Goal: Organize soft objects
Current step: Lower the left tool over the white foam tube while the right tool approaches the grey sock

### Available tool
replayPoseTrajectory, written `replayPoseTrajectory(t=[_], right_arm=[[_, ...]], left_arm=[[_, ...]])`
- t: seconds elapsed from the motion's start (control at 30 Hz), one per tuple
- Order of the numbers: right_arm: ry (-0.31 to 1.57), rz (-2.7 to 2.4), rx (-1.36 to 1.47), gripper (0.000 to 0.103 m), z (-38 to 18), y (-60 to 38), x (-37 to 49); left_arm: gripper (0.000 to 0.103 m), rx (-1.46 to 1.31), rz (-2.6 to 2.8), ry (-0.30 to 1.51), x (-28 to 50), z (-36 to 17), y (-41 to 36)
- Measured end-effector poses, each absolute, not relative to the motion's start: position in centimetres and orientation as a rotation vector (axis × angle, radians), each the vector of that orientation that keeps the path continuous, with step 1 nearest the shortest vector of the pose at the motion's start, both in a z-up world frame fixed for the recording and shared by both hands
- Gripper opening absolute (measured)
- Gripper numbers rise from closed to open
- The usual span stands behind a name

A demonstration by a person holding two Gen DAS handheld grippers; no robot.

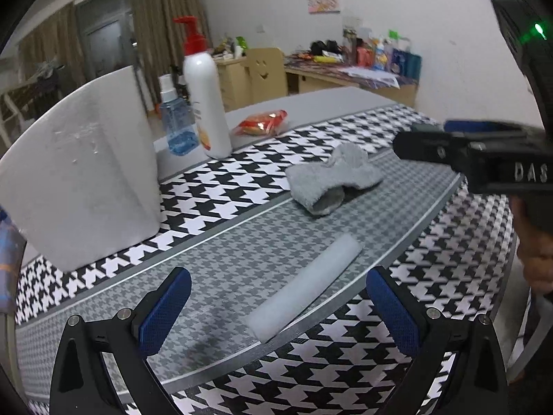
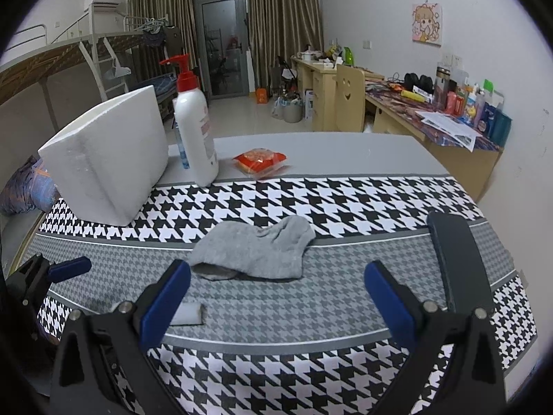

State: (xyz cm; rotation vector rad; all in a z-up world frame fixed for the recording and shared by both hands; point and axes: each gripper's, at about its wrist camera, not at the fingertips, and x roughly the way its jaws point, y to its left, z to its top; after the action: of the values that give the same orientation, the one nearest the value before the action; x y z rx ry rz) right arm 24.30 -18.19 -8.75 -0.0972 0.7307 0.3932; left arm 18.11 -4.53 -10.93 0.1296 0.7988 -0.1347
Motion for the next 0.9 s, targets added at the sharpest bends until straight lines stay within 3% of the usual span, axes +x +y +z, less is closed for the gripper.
replayPoseTrajectory(t=[0.43, 0.8, 0.9], right_arm=[[0.762, 0.388, -0.093, 0.102, -9.8, -17.7, 26.3], [0.789, 0.415, -0.101, 0.102, -10.4, -16.8, 27.0], [0.802, 0.416, -0.105, 0.102, -10.7, -16.6, 27.6]], left_arm=[[0.092, 0.150, -0.215, 0.866, 20.2, -12.5, -4.9], [0.073, 0.200, -0.230, 0.920, 21.1, -13.7, -4.9], [0.063, 0.194, -0.275, 0.933, 21.1, -13.6, -4.9]])
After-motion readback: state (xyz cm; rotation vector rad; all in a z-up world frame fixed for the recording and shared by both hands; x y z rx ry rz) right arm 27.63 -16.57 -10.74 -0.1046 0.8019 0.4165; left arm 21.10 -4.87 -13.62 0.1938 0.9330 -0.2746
